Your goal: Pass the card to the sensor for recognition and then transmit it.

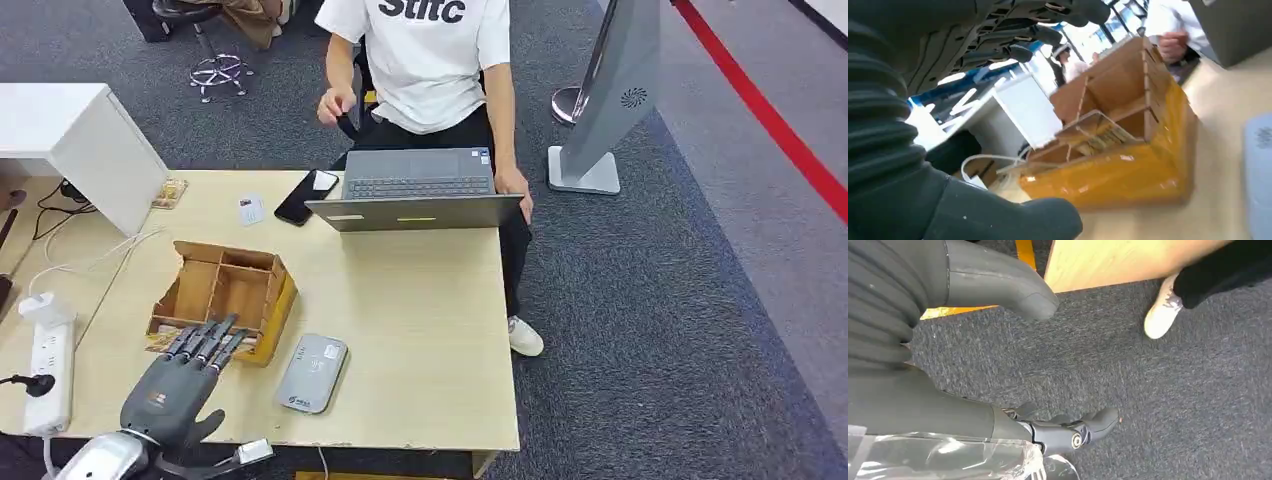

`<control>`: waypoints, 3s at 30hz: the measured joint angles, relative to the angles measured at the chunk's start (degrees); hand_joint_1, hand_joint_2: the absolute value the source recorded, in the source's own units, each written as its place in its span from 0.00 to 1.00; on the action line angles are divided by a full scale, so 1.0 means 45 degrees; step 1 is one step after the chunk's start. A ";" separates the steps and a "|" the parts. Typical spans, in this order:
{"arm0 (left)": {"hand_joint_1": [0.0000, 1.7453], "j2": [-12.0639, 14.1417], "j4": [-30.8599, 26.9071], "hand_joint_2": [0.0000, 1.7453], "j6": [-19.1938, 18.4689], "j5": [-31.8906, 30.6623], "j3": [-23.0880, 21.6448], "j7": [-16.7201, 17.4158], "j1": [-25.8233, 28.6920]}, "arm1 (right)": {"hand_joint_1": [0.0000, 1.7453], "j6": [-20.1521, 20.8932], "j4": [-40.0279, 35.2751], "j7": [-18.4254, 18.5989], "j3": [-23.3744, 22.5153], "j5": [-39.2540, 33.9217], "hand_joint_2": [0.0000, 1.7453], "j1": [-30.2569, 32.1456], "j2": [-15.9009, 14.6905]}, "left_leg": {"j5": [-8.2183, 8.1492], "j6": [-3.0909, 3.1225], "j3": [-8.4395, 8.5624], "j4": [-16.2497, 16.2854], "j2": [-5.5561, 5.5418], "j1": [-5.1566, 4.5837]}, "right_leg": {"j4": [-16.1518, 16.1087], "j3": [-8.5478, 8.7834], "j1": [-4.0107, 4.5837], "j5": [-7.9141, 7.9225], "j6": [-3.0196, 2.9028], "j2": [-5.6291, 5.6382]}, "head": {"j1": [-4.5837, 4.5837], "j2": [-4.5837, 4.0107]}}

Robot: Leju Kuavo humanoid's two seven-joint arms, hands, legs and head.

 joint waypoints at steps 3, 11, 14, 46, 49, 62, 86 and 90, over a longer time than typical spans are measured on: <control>0.00 -0.0243 0.0272 1.00 0.0165 -0.0364 0.0126 -0.0131 -0.0418 | 0.00 -0.0068 -0.0010 0.0054 0.0092 -0.0078 1.00 0.0095 0.0000 | 0.0000 0.0000 0.0002 0.0000 0.0000 0.0000 | 0.0000 0.0000 0.0000 0.0000 0.0000 -0.0001 | -0.0005 0.0000; 0.00 -0.1258 0.1180 1.00 -0.0049 -0.0879 0.0884 -0.0340 -0.1382 | 0.00 -0.0195 -0.0039 0.0175 0.0413 -0.0098 1.00 0.0161 0.0000 | 0.0001 0.0000 0.0004 0.0000 0.0013 0.0000 | 0.0000 0.0000 0.0000 0.0004 -0.0004 0.0018 | -0.0005 0.0000; 0.00 -0.1554 0.1481 1.00 -0.0161 -0.0956 0.1098 -0.0442 -0.1494 | 0.00 -0.0175 -0.0034 0.0189 0.0432 -0.0083 1.00 0.0139 0.0000 | 0.0001 0.0000 0.0000 0.0000 0.0007 0.0001 | 0.0000 -0.0003 0.0001 0.0003 -0.0004 0.0013 | 0.0000 0.0000; 0.00 -0.2210 0.2103 1.00 -0.1200 -0.1413 0.1923 -0.0024 -0.1670 | 0.00 0.0170 0.0049 0.0272 0.0549 0.0330 1.00 -0.0124 0.0000 | 0.0001 0.0001 -0.0002 0.0000 0.0004 0.0001 | 0.0000 -0.0002 0.0001 0.0003 -0.0004 0.0009 | 0.0000 0.0000; 0.00 -0.2249 0.2156 1.00 -0.1195 -0.1418 0.1923 0.0005 -0.1687 | 0.00 0.0180 0.0049 0.0301 0.0549 0.0320 1.00 -0.0150 0.0000 | 0.0001 0.0001 -0.0001 0.0000 0.0004 0.0000 | 0.0000 -0.0002 0.0001 0.0003 -0.0004 0.0009 | 0.0000 0.0000; 1.00 -0.2380 0.2360 1.00 -0.0976 -0.1423 0.1923 0.0408 -0.1722 | 0.00 0.0053 0.0049 0.0350 0.0622 0.0101 1.00 -0.0165 0.0000 | 0.0001 0.0001 0.0002 0.0001 0.0006 0.0000 | 0.0000 -0.0003 0.0001 0.0003 -0.0004 0.0011 | 0.0000 0.0000; 1.00 -0.2676 0.2573 1.00 0.1209 -0.1427 0.1865 0.1904 -0.3186 | 0.00 -0.0744 -0.0136 0.0476 0.1287 -0.1016 1.00 0.0358 0.0000 | 0.0005 0.0001 -0.0001 0.0003 0.0003 0.0000 | 0.0001 -0.0006 0.0001 0.0007 -0.0004 0.0006 | -0.0010 0.0000; 1.00 -0.3408 0.1584 1.00 0.1156 -0.1215 0.2451 0.0812 -0.4052 | 0.00 -0.0792 -0.0146 0.0485 0.1306 -0.1050 1.00 0.0457 0.0000 | 0.0012 -0.0001 -0.0006 0.0007 0.0001 0.0000 | 0.0000 -0.0005 0.0000 0.0015 0.0006 0.0005 | 0.0000 0.0000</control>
